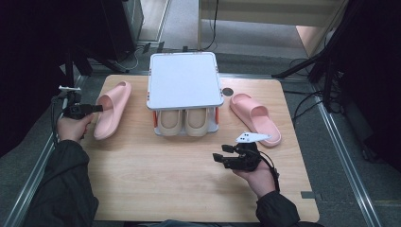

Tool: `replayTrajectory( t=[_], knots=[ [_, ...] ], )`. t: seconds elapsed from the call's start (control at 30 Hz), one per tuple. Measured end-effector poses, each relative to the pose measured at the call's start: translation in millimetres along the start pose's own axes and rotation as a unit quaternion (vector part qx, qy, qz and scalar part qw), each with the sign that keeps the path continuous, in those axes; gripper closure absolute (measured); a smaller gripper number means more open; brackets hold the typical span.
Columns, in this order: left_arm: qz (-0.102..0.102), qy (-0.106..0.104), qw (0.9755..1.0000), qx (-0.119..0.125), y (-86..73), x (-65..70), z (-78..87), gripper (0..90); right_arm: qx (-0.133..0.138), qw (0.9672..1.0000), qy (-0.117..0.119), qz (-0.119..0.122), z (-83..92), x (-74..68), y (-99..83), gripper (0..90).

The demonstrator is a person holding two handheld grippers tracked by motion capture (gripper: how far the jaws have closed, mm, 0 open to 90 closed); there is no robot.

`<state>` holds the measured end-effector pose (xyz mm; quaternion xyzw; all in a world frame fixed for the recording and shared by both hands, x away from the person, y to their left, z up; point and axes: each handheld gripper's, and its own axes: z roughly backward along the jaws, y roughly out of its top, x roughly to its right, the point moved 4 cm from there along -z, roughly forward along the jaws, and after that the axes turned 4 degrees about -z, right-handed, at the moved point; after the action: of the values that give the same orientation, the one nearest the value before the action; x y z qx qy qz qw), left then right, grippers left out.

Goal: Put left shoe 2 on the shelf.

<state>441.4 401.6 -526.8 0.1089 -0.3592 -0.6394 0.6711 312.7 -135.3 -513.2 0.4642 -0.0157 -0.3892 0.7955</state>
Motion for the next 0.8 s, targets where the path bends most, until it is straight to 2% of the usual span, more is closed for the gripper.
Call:
replayTrajectory(
  t=[0.1, 0.47, 0.57, 0.73, 0.8],
  knots=[
    [0.001, -0.004, 1.0000, -0.006, 1.0, 5.9, 2.8, 84.4, -0.001, 1.0000, 0.003, 0.002, -1.8, -0.2, 1.1, 44.1],
    [-0.023, -0.009, 0.9996, -0.014, 6.3, 31.1, 11.1, 84.3, -0.003, 0.9999, 0.012, 0.008, -6.9, -1.3, 5.8, 44.1],
    [-0.020, -0.017, 0.9995, -0.014, 9.8, 35.9, 10.7, 84.3, -0.002, 0.9998, 0.014, 0.012, -8.3, -2.0, 7.2, 44.1],
    [-0.032, -0.017, 0.9991, -0.022, 15.1, 46.7, 10.6, 84.3, -0.005, 0.9997, 0.016, 0.015, -12.5, -2.1, 9.5, 44.1],
    [-0.026, -0.025, 0.9991, -0.021, 18.0, 50.9, 11.2, 84.3, -0.008, 0.9997, 0.018, 0.013, -14.1, -2.9, 10.0, 44.1]
  ],
)
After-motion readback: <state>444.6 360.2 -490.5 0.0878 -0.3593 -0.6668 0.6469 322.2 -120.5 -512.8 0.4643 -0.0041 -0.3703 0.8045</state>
